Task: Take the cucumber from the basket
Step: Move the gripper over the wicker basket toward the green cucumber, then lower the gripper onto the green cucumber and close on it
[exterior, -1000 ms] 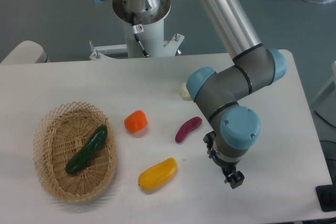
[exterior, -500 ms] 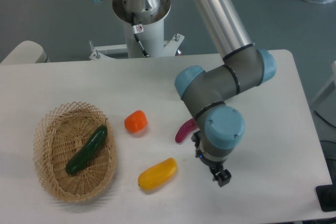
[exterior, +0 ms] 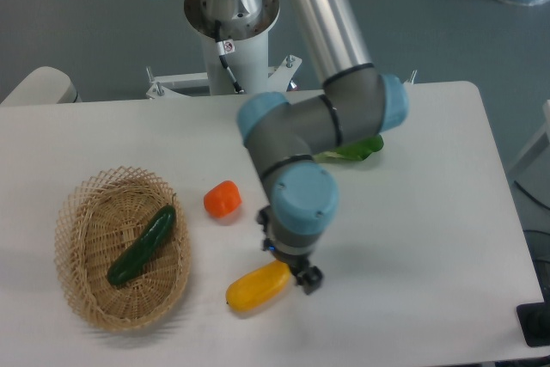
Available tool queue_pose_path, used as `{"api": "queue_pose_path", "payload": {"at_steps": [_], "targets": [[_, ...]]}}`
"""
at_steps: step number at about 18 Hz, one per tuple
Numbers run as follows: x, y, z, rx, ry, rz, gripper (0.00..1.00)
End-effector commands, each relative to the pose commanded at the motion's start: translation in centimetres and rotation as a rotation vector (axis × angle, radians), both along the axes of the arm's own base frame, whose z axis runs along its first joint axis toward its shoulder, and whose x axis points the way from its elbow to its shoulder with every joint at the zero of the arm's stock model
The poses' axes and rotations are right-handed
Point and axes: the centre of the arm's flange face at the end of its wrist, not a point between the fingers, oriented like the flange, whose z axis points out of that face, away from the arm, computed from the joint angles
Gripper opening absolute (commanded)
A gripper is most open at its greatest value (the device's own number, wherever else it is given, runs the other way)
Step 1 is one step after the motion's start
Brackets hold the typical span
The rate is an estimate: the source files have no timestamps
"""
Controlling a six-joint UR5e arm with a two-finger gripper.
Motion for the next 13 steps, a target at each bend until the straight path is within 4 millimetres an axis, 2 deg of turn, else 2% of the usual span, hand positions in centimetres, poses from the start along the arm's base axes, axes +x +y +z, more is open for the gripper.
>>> {"api": "queue_pose_path", "payload": {"at_steps": [4, 7, 10, 13], "targets": [[7.2, 2.4, -1.5, -0.045, -0.012, 0.054, 1.00], [11.2, 3.1, -2.0, -0.061, -0.006, 0.126, 1.00], [13.7, 3.2, -3.8, -0.062, 0.001, 0.132, 1.00], [15.6, 2.9, -4.6, -0.045, 0.012, 0.144, 1.00]]}}
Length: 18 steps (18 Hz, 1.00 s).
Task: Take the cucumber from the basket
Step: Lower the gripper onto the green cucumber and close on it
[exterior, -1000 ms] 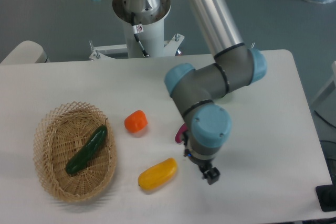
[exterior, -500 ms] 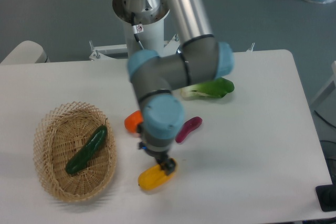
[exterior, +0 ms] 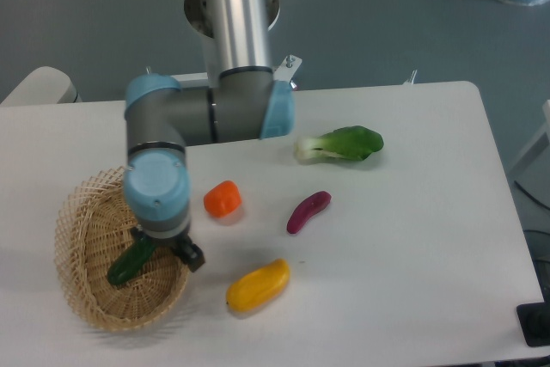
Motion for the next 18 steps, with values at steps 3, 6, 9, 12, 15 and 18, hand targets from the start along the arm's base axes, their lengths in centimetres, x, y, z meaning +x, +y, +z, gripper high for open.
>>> {"api": "queue_pose_path", "payload": {"at_steps": [3, 6, 9, 12, 15, 18], "targets": [[1.3, -0.3, -0.9, 0.006, 0.008, 0.020, 1.00], [1.6, -0.6, -2.0, 0.002, 0.023, 0.031, 1.00], [1.9, -0.9, -3.0, -0.012, 0.059, 0.024, 1.00], [2.3, -1.2, -3.6, -0.024, 0.062, 0.026, 0.89], [2.2, -1.2, -3.9, -0.027, 0.063, 0.053, 0.73], [2.2, -1.2, -3.9, -0.027, 0.063, 0.058, 0.51]]}}
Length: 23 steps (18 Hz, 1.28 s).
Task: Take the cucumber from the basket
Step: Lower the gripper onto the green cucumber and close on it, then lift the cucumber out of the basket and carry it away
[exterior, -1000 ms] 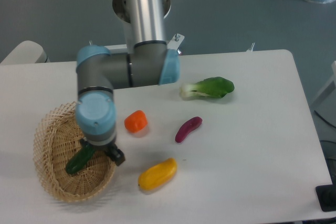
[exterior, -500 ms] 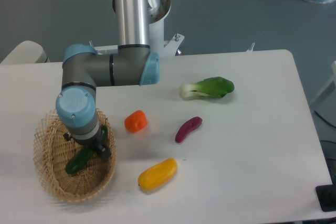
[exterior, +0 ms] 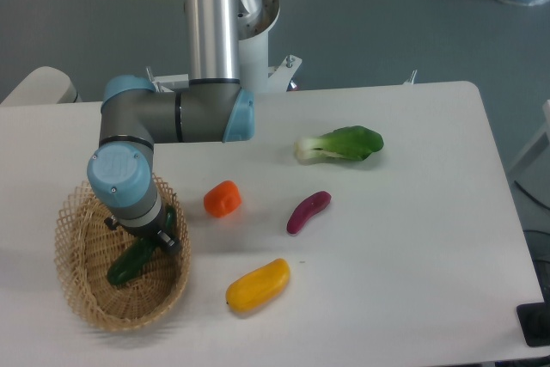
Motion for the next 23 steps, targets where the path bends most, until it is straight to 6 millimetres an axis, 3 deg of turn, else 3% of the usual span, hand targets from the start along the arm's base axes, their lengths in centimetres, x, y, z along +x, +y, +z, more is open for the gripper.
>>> {"api": "queue_pose_path", "payload": {"at_steps": [2, 4, 13, 18, 23], "targets": [[-0.1, 0.3, 0.5, 0.010, 0.005, -0.001, 0.33], [-0.3, 0.5, 1.0, 0.019, 0.009, -0.003, 0.24], [-1.9, 1.8, 4.5, 0.053, 0.022, -0.037, 0.21], [-7.5, 1.1, 7.3, 0.040, 0.010, -0.046, 0.21], [-15.4, -1.5, 8.2, 0.060, 0.016, -0.055, 0.21]]}}
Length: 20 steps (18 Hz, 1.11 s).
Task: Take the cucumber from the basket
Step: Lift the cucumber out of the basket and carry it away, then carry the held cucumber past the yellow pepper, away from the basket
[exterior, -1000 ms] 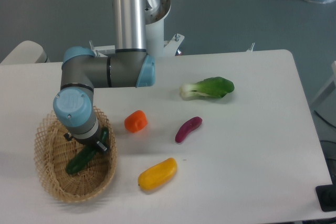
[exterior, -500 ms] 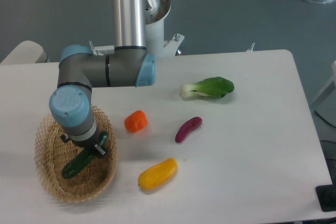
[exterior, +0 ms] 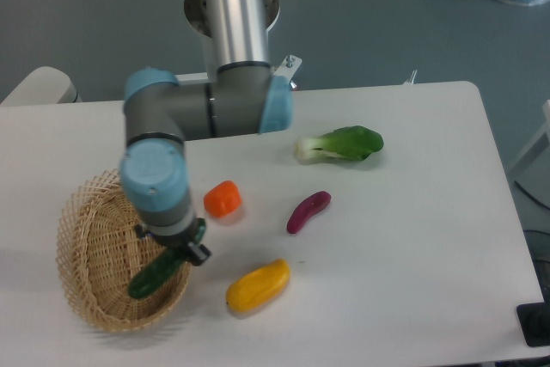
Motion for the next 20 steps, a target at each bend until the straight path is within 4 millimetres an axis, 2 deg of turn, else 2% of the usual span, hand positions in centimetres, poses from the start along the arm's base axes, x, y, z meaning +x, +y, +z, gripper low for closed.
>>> {"api": "queue_pose_path", "payload": {"at_steps": [3, 8, 10, 12, 16, 20], "targets": [[-5.4, -2.2, 0.8, 0.006, -0.005, -0.032, 0.21], [-12.5, -3.4, -0.3, 0.011, 0.006, -0.040, 0.22], [-14.7, -4.1, -0.9, 0.012, 0.008, -0.064, 0.21], [-16.6, -4.5, -1.4, 0.013, 0.011, -0.084, 0.21], [-19.2, -4.9, -2.0, -0.030, -0.011, -0.134, 0.21], [-20.6, -4.9, -2.9, -0.029, -0.014, -0.200, 0.21]]}}
